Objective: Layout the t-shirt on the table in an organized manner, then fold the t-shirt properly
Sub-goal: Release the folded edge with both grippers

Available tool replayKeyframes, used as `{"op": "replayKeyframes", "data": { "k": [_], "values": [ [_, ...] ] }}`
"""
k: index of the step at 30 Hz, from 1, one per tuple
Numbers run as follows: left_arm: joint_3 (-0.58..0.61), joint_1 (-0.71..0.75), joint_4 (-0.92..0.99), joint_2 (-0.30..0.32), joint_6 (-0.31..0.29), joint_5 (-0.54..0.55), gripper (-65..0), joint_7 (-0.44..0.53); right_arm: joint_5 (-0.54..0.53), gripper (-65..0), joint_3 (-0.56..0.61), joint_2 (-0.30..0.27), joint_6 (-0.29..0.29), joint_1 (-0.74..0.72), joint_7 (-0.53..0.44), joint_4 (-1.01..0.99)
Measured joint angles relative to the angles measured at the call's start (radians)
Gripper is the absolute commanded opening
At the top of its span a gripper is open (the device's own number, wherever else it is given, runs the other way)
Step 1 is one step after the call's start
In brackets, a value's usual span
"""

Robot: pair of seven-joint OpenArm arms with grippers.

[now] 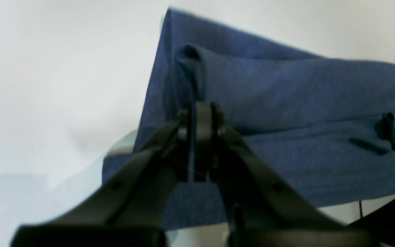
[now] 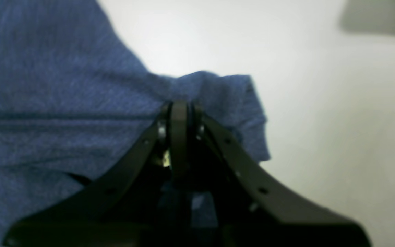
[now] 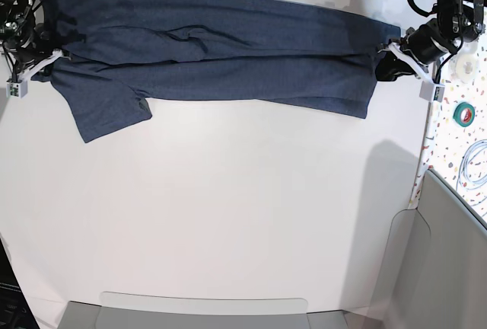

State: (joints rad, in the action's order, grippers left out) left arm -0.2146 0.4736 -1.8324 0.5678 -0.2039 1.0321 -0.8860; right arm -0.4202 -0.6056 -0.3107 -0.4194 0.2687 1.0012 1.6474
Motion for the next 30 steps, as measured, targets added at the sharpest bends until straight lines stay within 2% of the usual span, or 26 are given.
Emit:
{"op": "replayKeyframes", "data": {
  "k": [7,9,16,19,25,30],
  "values": [
    [0.001,0.002,0.050,0.000,0.002,-0.001,-63.9,0.000,-0.001,-64.8,0.000,-0.002,0.000,0.000,0.001,0.000],
    [0.000,0.003,0.050,0.000,0.001,0.000,-63.9,0.001,-0.001,-61.2,0.000,-0.002,0.000,0.000,0.001,0.000],
    [0.002,0.000,0.050,-0.002,0.001,0.000,-63.9,0.000,-0.003,-28.0,0.003,-0.005,0.000,0.018,0.010,0.055],
    [0.002,0.000,0.050,-0.002,0.001,0.000,-63.9,0.000,0.004,-19.5,-0.003,-0.008,0.000,0.022,0.016,0.102],
    [0.002,0.000,0.050,0.001,0.001,0.001,-63.9,0.000,0.014,-18.5,-0.095,-0.033,0.003,-0.043,0.021,0.124],
    [0.002,0.002,0.050,-0.002,0.001,0.000,-63.9,0.000,-0.038,-18.5,-0.081,-0.022,-0.002,-0.193,0.013,0.038]
  ]
}}
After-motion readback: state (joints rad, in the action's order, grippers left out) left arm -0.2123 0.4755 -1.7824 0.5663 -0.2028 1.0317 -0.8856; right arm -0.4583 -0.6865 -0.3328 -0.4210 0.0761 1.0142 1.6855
